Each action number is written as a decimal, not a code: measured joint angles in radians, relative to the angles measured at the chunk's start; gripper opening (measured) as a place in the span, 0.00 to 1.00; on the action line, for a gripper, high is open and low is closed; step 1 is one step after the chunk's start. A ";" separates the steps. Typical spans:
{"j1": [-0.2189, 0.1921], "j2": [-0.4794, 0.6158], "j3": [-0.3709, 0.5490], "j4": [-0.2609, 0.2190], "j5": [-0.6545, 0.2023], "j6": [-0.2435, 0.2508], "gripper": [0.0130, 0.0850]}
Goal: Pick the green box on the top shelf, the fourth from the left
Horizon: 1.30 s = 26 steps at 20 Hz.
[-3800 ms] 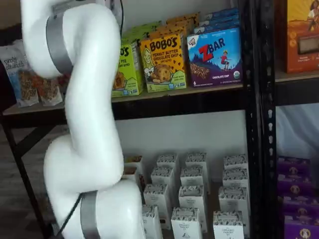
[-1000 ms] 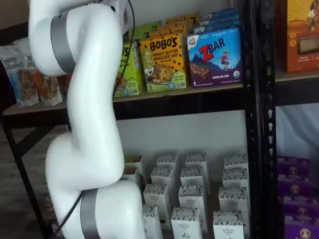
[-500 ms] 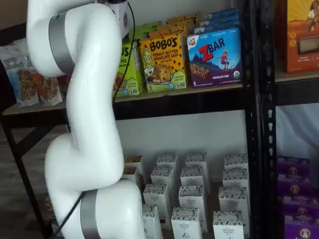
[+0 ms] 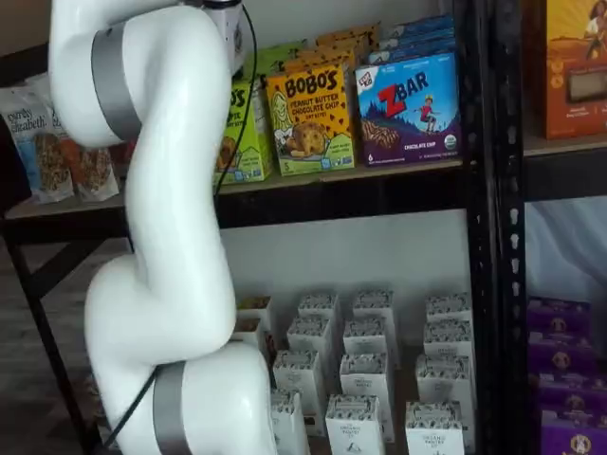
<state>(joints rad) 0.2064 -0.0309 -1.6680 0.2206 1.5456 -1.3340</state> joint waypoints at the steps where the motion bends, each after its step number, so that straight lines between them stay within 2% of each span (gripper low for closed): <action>1: 0.000 0.000 0.000 0.001 0.000 0.000 0.67; 2: -0.001 0.000 0.000 0.003 0.000 0.000 0.61; 7: 0.000 0.010 -0.021 -0.002 0.026 0.002 0.61; 11: 0.002 0.004 -0.013 0.002 0.015 0.004 0.61; 12: 0.002 0.002 -0.010 0.003 0.011 0.004 0.56; 13: 0.002 0.001 -0.009 0.003 0.010 0.004 0.56; 15: 0.003 -0.001 -0.007 0.002 0.007 0.004 0.44; 18: 0.003 -0.003 -0.004 0.002 0.004 0.005 0.39; 19: 0.003 -0.002 -0.007 0.001 0.009 0.005 0.33; 24: 0.005 -0.002 -0.009 -0.001 0.015 0.007 0.33; 25: 0.005 -0.005 -0.006 0.001 0.011 0.007 0.28; 26: 0.004 -0.006 -0.005 0.002 0.009 0.007 0.28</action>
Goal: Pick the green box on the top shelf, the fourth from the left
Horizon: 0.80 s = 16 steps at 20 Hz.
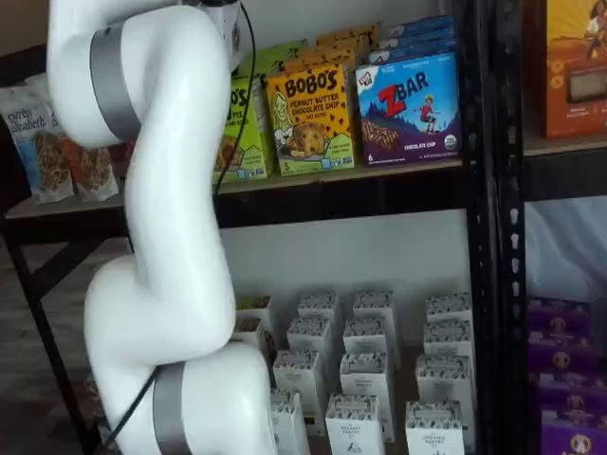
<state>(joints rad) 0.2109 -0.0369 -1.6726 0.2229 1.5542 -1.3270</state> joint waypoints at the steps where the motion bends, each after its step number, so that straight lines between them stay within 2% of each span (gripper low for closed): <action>1: 0.000 -0.001 0.001 0.001 -0.001 0.000 0.22; 2: 0.000 -0.001 0.000 0.001 0.000 0.000 0.17; 11: 0.013 0.005 -0.023 0.007 0.029 0.017 0.17; 16: 0.027 0.005 -0.035 -0.006 0.049 0.032 0.17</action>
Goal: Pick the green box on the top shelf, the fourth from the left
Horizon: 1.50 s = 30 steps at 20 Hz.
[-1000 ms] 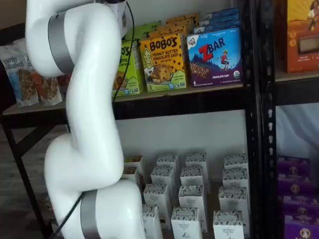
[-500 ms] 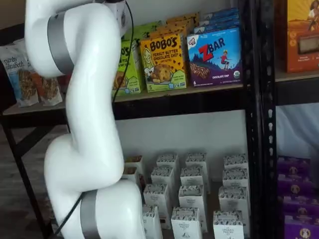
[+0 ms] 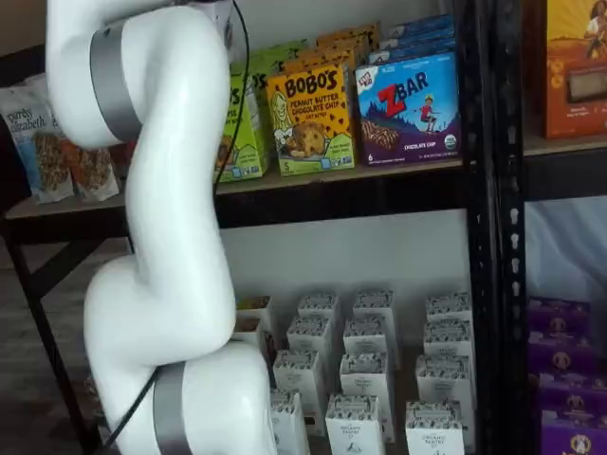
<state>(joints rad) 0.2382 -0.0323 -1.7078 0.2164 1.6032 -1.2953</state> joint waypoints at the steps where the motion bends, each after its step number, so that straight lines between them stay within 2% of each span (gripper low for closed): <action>1: 0.002 -0.001 -0.002 -0.002 0.006 0.003 0.17; 9: 0.023 -0.036 0.008 -0.017 0.033 0.026 0.17; 19: 0.036 -0.142 0.075 -0.015 0.070 0.046 0.17; 30: -0.005 -0.289 0.187 0.008 0.117 0.019 0.17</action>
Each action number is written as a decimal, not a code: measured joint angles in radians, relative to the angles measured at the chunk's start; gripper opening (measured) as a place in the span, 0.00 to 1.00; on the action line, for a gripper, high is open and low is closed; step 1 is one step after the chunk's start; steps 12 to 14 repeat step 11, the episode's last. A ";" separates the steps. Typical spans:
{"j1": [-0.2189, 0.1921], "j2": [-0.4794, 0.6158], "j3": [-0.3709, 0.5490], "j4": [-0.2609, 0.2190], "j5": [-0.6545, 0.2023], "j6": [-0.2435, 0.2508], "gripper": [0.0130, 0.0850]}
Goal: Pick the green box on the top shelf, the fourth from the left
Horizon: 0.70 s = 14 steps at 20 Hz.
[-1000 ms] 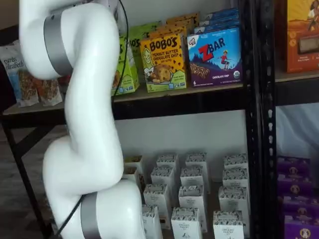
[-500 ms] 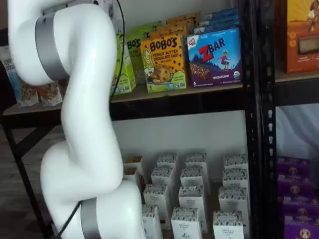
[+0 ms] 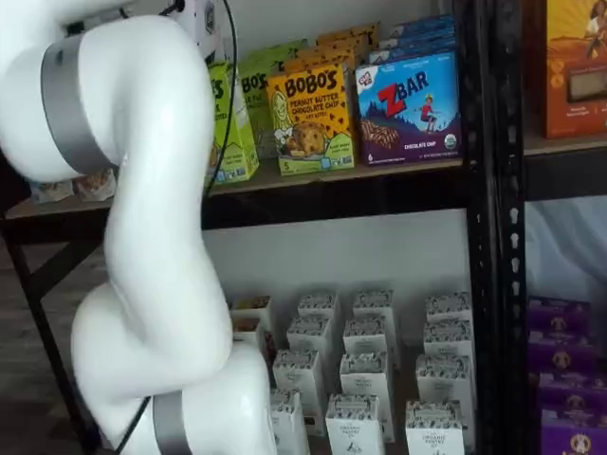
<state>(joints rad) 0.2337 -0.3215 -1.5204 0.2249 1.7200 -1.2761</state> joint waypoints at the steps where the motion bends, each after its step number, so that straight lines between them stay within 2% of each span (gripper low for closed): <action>1: -0.006 -0.014 0.010 0.004 0.004 -0.004 0.17; 11: -0.068 -0.128 0.090 0.023 0.054 -0.052 0.17; 14: -0.068 -0.128 0.090 0.023 0.054 -0.052 0.17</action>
